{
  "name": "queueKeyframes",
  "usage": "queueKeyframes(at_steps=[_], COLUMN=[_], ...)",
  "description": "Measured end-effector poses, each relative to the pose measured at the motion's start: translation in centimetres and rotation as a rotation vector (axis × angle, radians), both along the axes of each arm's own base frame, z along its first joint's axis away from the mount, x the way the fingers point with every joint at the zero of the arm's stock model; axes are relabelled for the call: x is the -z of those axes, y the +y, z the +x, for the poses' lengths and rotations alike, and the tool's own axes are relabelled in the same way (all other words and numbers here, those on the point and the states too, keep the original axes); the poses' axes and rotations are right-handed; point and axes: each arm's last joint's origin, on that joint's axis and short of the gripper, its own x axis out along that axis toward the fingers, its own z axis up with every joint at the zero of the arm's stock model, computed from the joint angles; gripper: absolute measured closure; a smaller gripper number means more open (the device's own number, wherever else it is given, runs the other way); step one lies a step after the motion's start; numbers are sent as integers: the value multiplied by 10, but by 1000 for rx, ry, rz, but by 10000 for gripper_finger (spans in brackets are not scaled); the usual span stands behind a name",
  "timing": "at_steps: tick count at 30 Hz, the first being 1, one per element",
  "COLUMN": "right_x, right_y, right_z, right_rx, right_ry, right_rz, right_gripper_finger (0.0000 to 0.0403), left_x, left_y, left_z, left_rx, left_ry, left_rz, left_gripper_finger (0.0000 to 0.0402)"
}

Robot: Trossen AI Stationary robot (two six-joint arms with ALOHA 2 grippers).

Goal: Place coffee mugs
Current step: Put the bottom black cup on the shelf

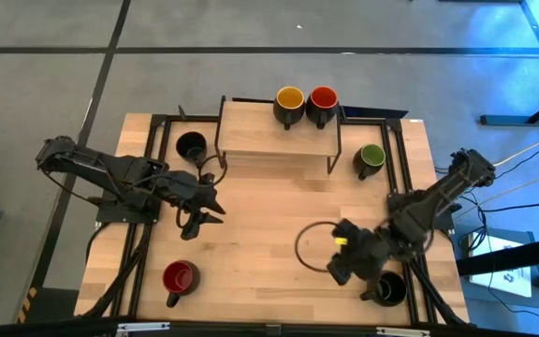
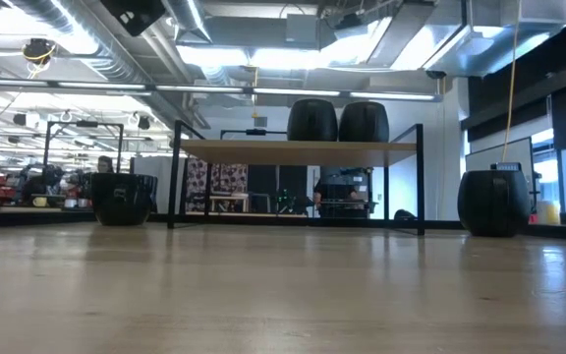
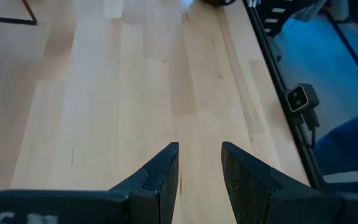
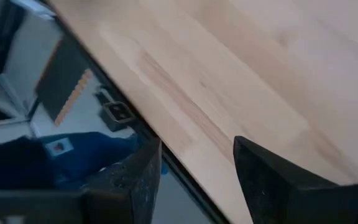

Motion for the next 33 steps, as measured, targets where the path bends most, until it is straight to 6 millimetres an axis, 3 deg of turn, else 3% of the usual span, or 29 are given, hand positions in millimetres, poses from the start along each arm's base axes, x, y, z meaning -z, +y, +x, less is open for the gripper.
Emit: queueKeyframes(at_steps=[5,12,21,33], right_x=[7,23,49,83], right_y=[19,41,60,71], right_z=[-26,-46,-51,-45], right_rx=[165,317,392,456], right_ry=[131,317,612,766], right_rz=[56,93,109,-3], right_gripper_finger=[217,217,217,217], left_x=[0,0,0,0], left_y=[0,0,1,3], left_z=[0,0,0,1], left_rx=[3,3,-4,-31], left_ry=[-2,-2,-11,-23], left_rz=[5,8,46,101], left_gripper_finger=[285,285,285,285])
